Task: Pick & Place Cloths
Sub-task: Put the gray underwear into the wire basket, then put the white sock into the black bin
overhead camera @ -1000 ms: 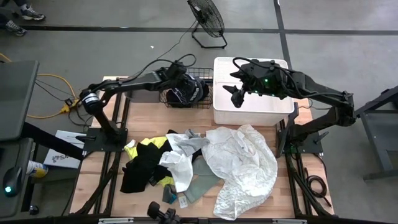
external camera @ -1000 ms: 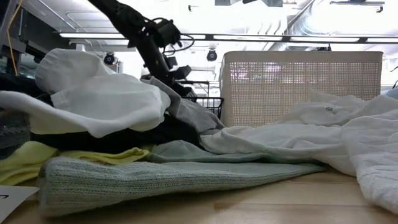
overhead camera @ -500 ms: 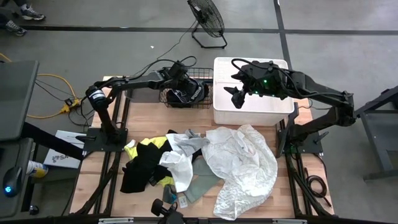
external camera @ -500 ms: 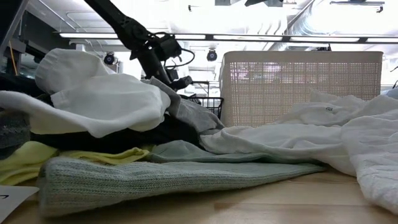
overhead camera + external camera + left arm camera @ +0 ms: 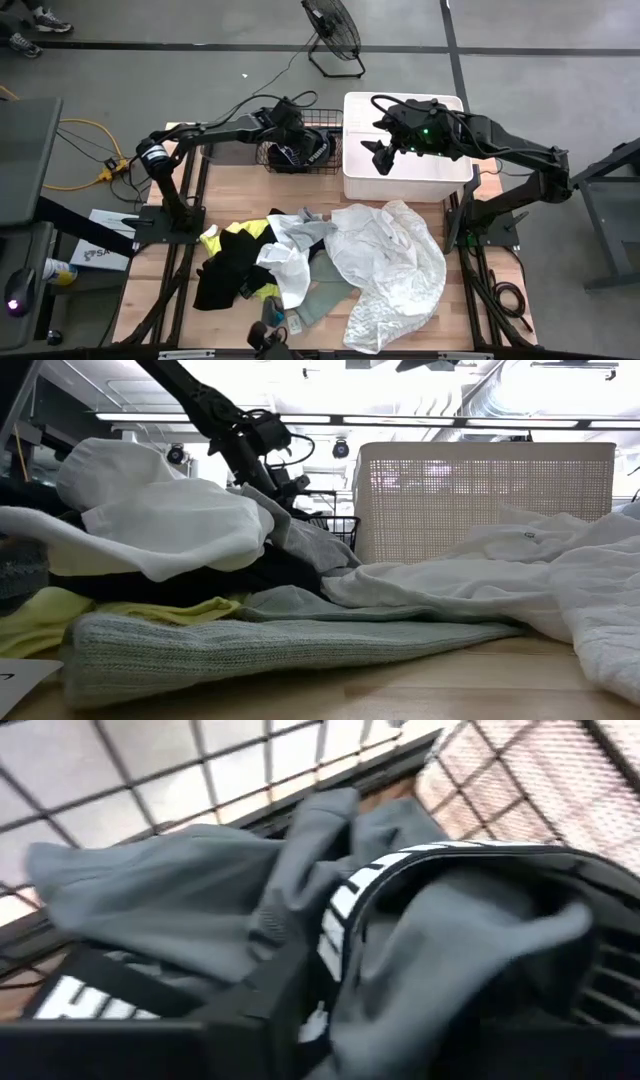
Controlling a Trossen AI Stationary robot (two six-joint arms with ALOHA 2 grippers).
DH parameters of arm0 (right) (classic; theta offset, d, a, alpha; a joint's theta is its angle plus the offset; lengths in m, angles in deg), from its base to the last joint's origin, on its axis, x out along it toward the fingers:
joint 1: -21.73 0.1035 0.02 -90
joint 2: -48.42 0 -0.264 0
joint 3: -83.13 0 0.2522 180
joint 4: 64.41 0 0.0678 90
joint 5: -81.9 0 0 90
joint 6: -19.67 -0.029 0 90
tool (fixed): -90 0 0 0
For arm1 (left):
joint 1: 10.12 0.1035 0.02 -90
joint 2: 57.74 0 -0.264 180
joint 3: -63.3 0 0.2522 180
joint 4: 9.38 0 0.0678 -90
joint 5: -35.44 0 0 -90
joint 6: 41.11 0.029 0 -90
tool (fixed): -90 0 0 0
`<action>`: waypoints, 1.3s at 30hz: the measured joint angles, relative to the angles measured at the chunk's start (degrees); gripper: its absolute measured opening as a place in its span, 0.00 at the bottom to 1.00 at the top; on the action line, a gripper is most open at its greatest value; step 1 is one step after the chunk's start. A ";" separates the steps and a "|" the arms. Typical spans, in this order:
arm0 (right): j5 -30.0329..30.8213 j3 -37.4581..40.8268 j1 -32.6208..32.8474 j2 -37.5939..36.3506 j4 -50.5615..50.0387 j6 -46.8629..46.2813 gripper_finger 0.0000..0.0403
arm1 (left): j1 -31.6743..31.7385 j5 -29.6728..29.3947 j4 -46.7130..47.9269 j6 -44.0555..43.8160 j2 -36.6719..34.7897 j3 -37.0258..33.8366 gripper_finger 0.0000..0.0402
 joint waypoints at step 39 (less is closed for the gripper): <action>0.63 0.00 9.39 0.00 -12.80 -7.61 0.68 | -6.25 1.50 13.19 9.94 -26.69 0.02 0.70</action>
